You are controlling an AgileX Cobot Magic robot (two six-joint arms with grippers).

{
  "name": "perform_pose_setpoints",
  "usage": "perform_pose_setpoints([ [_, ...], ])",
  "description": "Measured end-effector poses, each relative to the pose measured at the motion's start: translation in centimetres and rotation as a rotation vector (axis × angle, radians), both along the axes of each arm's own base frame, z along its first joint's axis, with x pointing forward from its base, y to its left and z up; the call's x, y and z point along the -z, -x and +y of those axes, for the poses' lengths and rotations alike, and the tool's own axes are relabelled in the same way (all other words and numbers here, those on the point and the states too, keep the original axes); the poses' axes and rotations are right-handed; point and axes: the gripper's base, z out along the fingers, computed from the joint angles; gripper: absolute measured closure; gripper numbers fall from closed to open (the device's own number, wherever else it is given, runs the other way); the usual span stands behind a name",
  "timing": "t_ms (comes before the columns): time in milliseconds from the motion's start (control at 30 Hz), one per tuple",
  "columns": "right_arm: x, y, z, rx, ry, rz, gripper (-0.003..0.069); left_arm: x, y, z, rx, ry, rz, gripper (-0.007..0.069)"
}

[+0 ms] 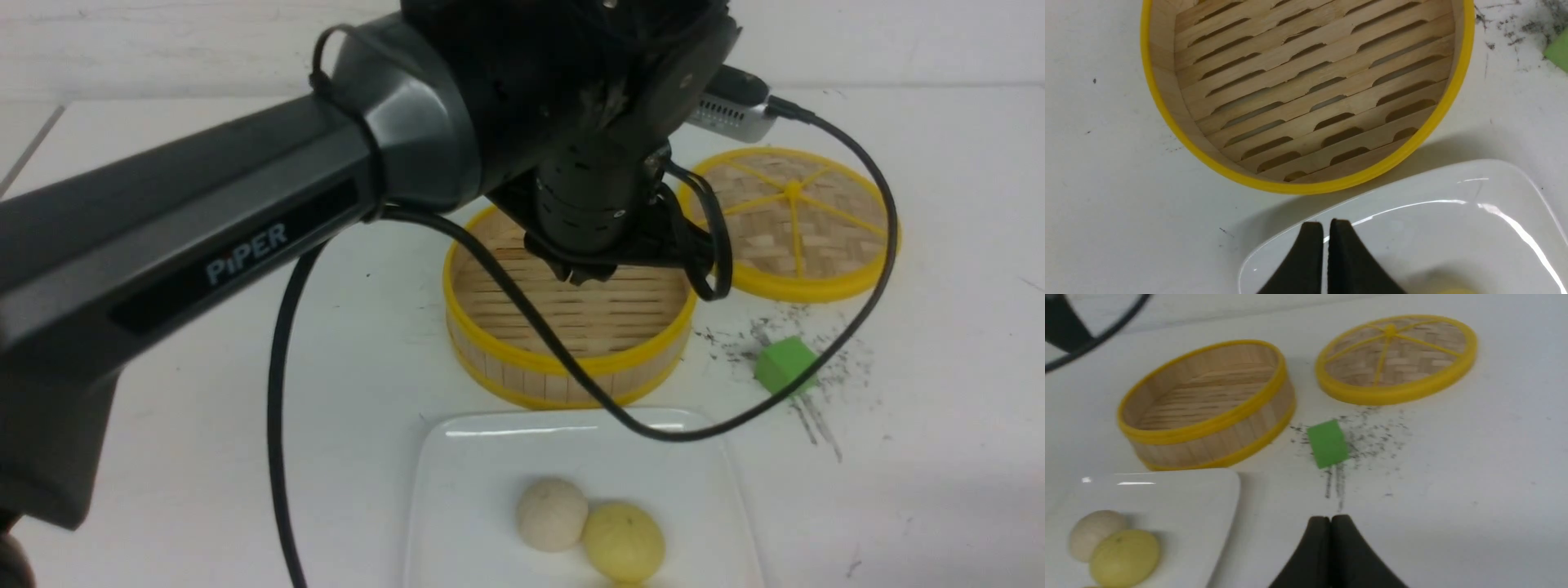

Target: Put the steamed buns into the plate on the white tablecloth.

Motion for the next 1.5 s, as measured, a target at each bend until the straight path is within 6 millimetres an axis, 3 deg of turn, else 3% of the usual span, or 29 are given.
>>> perform_pose_setpoints([
  [100,0.9,-0.3,-0.3,0.091,0.008,0.019,0.0652,-0.9,1.1,-0.5,0.037,-0.020,-0.055,0.0584],
  [300,3.3,-0.7,-1.1,0.266,0.027,0.077,0.0647,-5.5,4.9,-0.6,0.154,-0.032,-0.229,0.0584],
  [400,5.1,-0.9,-1.4,0.320,0.034,0.123,0.0647,-7.9,6.4,0.5,0.196,-0.006,-0.281,0.0584],
  [467,5.2,-1.0,-1.5,0.347,0.029,0.093,0.0643,-9.3,7.0,1.4,0.218,0.016,-0.297,0.0583],
  [733,5.1,-1.2,-1.5,0.353,0.026,0.066,0.0633,-11.7,8.7,4.5,0.273,0.035,-0.330,0.0583],
  [867,5.1,-1.2,-1.5,0.353,0.027,0.066,0.0630,-11.0,8.9,7.1,0.243,0.033,-0.282,0.0583],
  [933,5.1,-1.2,-1.5,0.353,0.028,0.066,0.0624,-9.5,8.3,10.4,0.159,0.022,-0.211,0.0583],
  [1000,5.1,-1.2,-1.5,0.353,0.028,0.066,0.0622,-8.5,7.9,12.0,0.113,0.011,-0.173,0.0583],
  [1100,5.1,-1.2,-1.5,0.353,0.028,0.066,0.0620,-4.7,7.5,16.1,-0.015,-0.042,-0.050,0.0583],
  [1200,5.1,-1.2,-1.5,0.350,0.037,0.065,0.0620,-1.9,8.0,18.8,-0.104,-0.061,0.040,0.0583],
  [1300,5.1,-1.2,-1.5,0.334,0.091,0.060,0.0617,0.0,9.1,20.4,-0.156,-0.034,0.061,0.0583],
  [1500,5.2,-1.2,-1.5,0.277,0.274,0.043,0.0610,1.3,10.4,21.1,-0.198,0.049,0.046,0.0583],
])
